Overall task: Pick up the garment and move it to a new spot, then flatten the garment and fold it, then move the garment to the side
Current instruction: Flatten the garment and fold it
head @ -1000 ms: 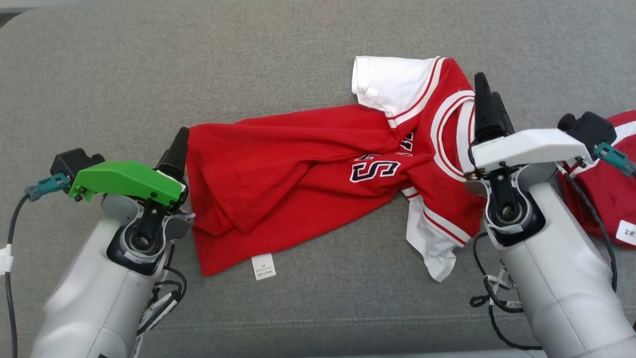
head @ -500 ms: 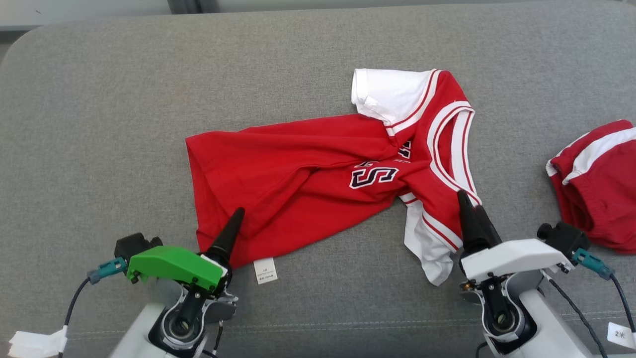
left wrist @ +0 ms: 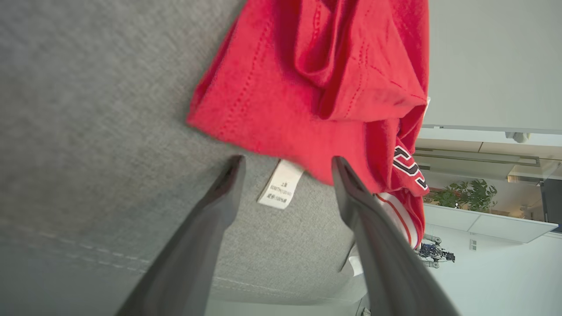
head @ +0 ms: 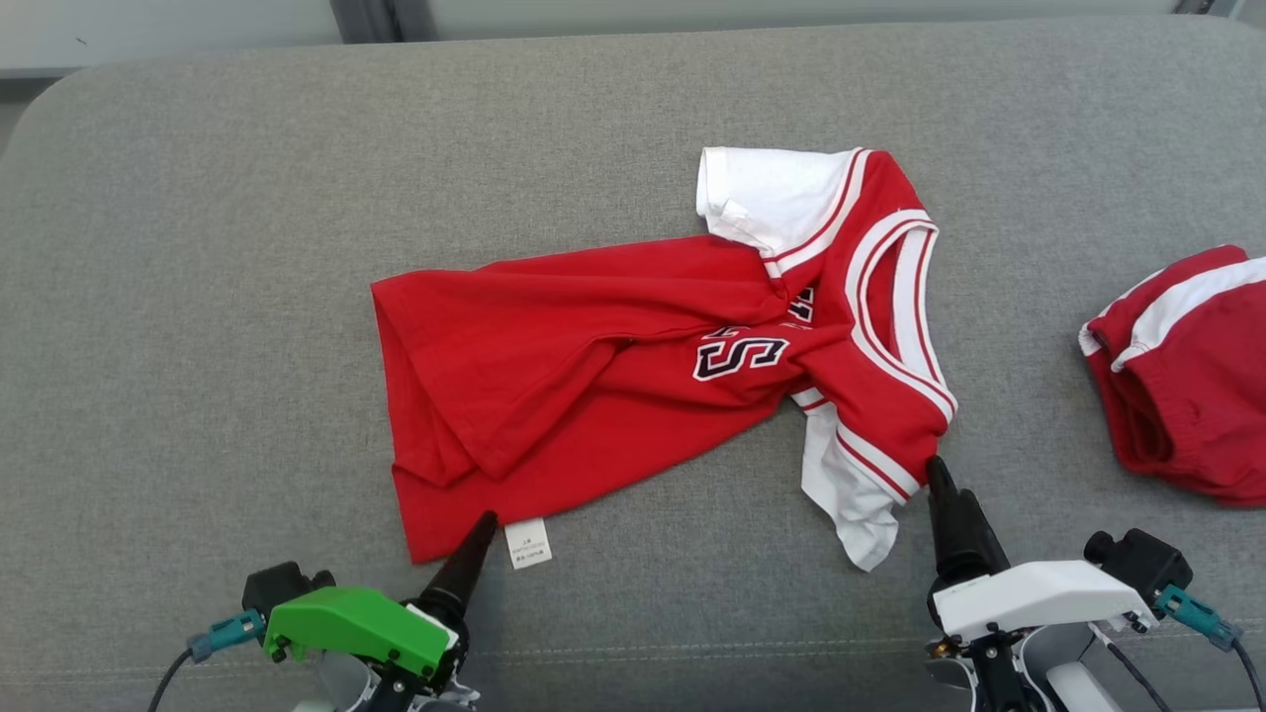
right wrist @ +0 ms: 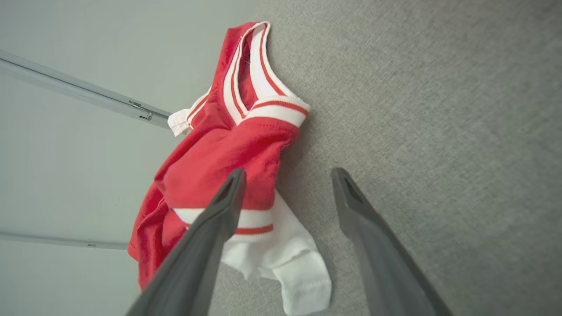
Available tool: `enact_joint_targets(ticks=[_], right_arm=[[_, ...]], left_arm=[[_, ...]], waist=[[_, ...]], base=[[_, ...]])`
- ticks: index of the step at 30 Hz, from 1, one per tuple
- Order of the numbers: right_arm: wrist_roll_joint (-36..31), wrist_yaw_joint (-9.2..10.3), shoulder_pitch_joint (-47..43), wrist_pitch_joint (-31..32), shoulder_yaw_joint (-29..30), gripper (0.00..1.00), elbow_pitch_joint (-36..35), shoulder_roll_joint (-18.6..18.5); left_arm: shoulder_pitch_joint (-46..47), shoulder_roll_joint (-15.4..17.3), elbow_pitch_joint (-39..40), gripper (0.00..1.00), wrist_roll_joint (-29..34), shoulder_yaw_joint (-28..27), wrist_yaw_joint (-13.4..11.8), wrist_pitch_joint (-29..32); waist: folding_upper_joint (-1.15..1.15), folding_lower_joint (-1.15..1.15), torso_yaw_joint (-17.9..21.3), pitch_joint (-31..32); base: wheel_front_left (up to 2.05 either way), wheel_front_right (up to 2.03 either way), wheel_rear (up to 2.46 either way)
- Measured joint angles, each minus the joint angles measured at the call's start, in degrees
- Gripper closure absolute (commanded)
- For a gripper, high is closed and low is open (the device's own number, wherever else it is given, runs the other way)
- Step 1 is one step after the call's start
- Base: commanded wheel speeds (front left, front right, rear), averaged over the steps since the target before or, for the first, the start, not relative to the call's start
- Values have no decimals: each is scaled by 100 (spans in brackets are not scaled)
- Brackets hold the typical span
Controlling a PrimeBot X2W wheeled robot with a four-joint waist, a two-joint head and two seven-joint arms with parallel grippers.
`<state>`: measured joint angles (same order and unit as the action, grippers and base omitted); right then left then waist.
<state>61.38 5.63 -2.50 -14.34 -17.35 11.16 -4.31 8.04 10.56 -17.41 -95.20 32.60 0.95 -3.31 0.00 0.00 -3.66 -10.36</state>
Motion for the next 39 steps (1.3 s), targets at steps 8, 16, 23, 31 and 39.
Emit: enact_joint_targets(ticks=[8,16,23,31,39], right_arm=[[118,-55,-25,2,-237,0,-59,52],[65,-41,23,10,-221,0,-60,15],[67,2,235,77,-175,64,-55,19],[166,1,300,181,-193,100,-53,31],[198,0,343,181,-124,100,-74,34]], left_arm=[[-108,-41,191,0,-33,108,-148,7],[-101,-64,205,0,-51,77,-224,25],[9,-88,90,0,-70,-105,-224,-3],[136,-186,-56,0,-101,-141,-221,-36],[170,-227,-90,51,-127,-104,-141,25]], waist=[[0,0,-62,-36],[0,0,-280,-133],[0,0,-380,-262],[0,0,-321,-273],[0,0,-223,-269]], base=[[0,0,0],[0,0,0],[0,0,0],[0,0,0],[0,0,0]])
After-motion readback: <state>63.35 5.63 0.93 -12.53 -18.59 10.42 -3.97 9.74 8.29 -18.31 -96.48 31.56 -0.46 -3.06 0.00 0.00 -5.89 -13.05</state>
